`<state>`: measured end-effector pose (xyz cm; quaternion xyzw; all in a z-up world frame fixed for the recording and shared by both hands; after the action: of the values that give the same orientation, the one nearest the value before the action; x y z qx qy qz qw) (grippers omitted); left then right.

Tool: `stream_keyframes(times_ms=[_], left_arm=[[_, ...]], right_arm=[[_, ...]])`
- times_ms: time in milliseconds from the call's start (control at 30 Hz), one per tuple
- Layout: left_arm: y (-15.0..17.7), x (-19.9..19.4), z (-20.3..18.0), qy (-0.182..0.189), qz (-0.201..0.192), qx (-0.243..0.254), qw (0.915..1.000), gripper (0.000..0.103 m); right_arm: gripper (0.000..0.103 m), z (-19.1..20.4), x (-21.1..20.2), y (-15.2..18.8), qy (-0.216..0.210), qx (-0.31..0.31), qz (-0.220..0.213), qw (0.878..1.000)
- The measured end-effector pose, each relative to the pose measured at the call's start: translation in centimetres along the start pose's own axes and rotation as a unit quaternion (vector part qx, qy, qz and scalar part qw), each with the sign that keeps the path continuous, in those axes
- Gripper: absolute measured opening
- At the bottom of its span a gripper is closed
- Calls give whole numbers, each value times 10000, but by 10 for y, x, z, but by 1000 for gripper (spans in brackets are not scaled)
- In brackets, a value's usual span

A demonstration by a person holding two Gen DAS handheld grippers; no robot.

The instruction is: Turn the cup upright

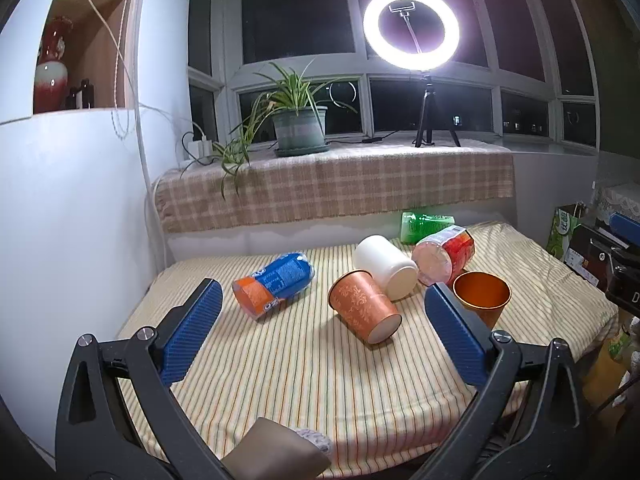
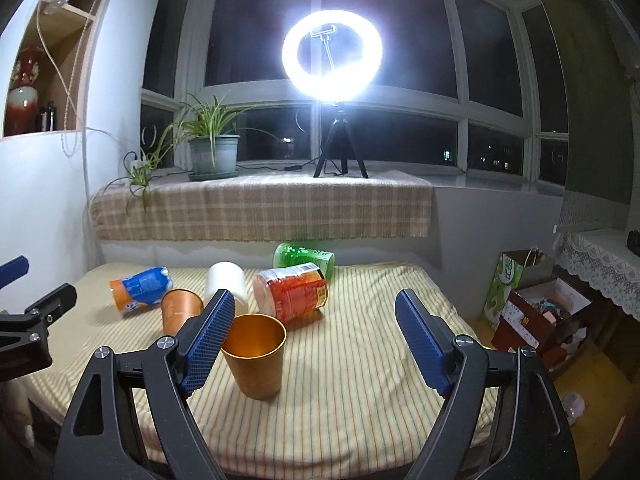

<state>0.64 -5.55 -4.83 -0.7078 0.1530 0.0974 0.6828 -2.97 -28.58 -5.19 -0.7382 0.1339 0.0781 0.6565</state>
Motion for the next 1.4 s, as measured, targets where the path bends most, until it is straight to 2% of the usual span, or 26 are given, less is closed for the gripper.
stream_keyframes(times_ms=[1400], left_arm=[[0, 11, 6, -60, 128, -106, 9998, 103]], right_arm=[[82, -9, 16, 5, 92, 86, 126, 9998]])
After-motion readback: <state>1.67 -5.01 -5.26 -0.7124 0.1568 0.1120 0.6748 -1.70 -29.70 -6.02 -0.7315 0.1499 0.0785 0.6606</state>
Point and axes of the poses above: each gripper's, at about its wrist camera, not at the fingertips, and x roughly the way its jaws point, z to its left, y to its underside, the point moved 5 cm from there along x, roughly the way its jaws point, and after that the axes turned 8 degrees about -x, right-handed, at the moved point
